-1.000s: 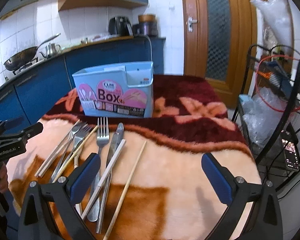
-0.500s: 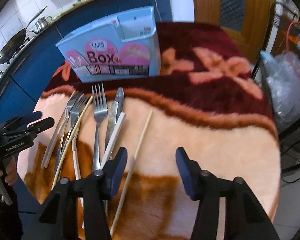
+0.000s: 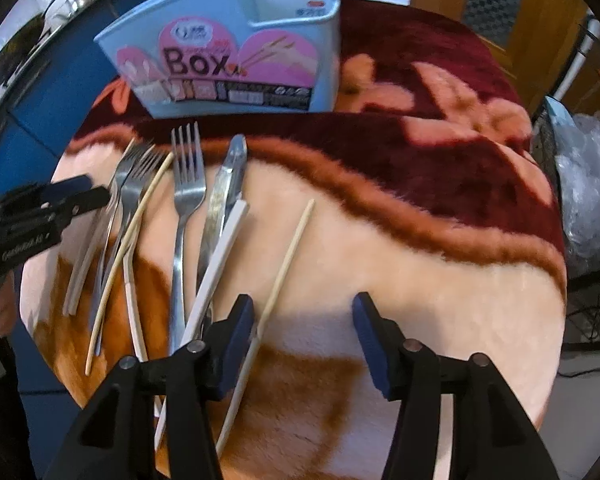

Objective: Organize utensils
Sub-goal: 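Lower the left tool and grasp a wooden chopstick while the right tool grasps another chopstick, then lift both held chopsticks and carry them over the blue chopstick box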

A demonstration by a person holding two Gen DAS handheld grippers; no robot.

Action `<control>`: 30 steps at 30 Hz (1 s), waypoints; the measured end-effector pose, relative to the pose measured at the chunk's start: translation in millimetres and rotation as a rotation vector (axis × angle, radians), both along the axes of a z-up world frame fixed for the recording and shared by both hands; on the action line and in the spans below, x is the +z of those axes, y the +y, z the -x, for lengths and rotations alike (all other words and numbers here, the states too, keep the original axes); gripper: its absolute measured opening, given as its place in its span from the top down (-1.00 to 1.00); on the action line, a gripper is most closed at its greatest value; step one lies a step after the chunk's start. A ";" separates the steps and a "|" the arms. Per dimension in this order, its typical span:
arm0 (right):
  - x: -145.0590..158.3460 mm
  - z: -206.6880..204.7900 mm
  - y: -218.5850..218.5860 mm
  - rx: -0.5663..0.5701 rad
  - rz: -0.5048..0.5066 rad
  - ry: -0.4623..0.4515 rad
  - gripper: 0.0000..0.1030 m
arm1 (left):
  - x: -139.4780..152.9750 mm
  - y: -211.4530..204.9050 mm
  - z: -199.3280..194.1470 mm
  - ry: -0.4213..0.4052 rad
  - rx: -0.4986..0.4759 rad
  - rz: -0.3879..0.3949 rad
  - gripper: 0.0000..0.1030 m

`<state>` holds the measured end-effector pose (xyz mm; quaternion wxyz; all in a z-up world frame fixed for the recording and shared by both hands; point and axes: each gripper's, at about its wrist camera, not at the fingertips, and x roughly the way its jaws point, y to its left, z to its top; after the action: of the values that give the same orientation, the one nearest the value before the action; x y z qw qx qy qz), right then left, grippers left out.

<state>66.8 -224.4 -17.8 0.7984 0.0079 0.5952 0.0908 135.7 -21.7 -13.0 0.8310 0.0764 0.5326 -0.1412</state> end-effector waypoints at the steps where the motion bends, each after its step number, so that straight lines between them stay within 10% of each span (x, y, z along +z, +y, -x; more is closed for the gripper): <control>1: 0.3 -0.5 -1.2 -0.001 -0.004 0.007 -0.11 | -0.5 -1.1 -1.2 0.002 -0.003 -0.002 0.48; 8: 4.3 -8.2 -7.8 -0.030 0.013 0.019 0.72 | -1.8 -4.3 -2.8 0.035 -0.020 -0.030 0.51; 17: 4.3 -24.4 -17.3 -0.037 -0.028 0.047 0.78 | -2.2 -11.8 -16.5 0.097 -0.032 -0.062 0.60; 19: 4.8 -23.9 -18.3 -0.043 -0.046 0.029 0.87 | 0.0 -9.1 -19.5 0.097 -0.032 -0.023 0.86; 30: 33.1 -6.6 -21.6 -0.016 -0.200 -0.215 0.88 | 29.3 26.9 -3.5 -0.073 0.017 0.189 0.91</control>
<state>73.5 -246.1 15.4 0.8534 0.0822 0.4943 0.1436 139.2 5.2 16.2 0.8545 -0.0018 0.4869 -0.1809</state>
